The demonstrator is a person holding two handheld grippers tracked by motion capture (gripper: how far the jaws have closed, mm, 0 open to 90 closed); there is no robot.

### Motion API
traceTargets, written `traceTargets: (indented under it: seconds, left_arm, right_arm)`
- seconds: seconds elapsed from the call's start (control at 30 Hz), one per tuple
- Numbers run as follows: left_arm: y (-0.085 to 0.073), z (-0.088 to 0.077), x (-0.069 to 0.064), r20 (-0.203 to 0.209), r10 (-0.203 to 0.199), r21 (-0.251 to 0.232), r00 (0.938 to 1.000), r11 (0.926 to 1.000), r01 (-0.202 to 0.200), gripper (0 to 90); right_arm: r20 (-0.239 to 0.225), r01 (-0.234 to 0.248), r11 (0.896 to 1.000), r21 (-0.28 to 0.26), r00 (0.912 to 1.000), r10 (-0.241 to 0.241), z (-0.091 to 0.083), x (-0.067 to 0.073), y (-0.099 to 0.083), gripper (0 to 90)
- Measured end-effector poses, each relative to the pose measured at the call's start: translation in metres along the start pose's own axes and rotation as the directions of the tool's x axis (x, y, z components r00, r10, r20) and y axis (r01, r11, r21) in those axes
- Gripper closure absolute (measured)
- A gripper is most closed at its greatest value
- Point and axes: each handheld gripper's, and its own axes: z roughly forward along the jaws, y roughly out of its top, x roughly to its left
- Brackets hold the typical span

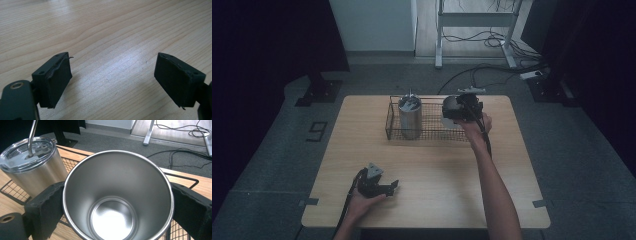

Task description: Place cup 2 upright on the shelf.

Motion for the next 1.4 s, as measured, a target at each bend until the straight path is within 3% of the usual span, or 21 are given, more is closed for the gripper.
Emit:
traceTargets:
  seconds: [0.23,0.3,0.53,0.93,1.03,1.4]
  left_arm:
    - [0.001,-0.002,0.001,0.018,-0.018,-0.011,0.9997,0.9998,0.018,14.3]
    - [0.002,-0.003,-0.001,-0.012,0.005,-0.006,0.9999,1.0,-0.005,14.3]
    - [0.001,-0.002,-0.002,-0.015,0.016,0.002,0.9998,0.9999,-0.016,14.3]
    - [0.003,-0.005,-0.002,0.009,0.005,-0.012,0.9999,0.9999,-0.005,14.3]
    - [0.003,-0.006,-0.001,0.011,0.003,-0.015,0.9999,0.9999,-0.003,14.3]
    - [0.003,-0.006,0.001,0.01,-0.004,-0.015,0.9999,0.9999,0.004,14.3]
  right_arm:
    - [-0.001,0.002,1.0,0.004,1.0,-0.002,0.007,-0.001,0.004,5.6]
    - [0.001,0.001,1.0,0.006,1.0,-0.001,0.009,-0.001,0.005,5.6]
    - [0.006,-0.004,1.0,0.014,1.0,0.004,0.018,-0.004,0.005,5.6]
    - [0.029,0.002,0.999,0.042,0.9996,-0.003,0.032,-0.012,0.009,5.6]
    - [0.03,0.027,0.998,0.051,0.9991,-0.029,0.037,-0.012,0.01,5.6]
    - [0.017,0.02,0.997,0.079,0.9996,-0.022,0.055,-0.015,0.008,5.6]
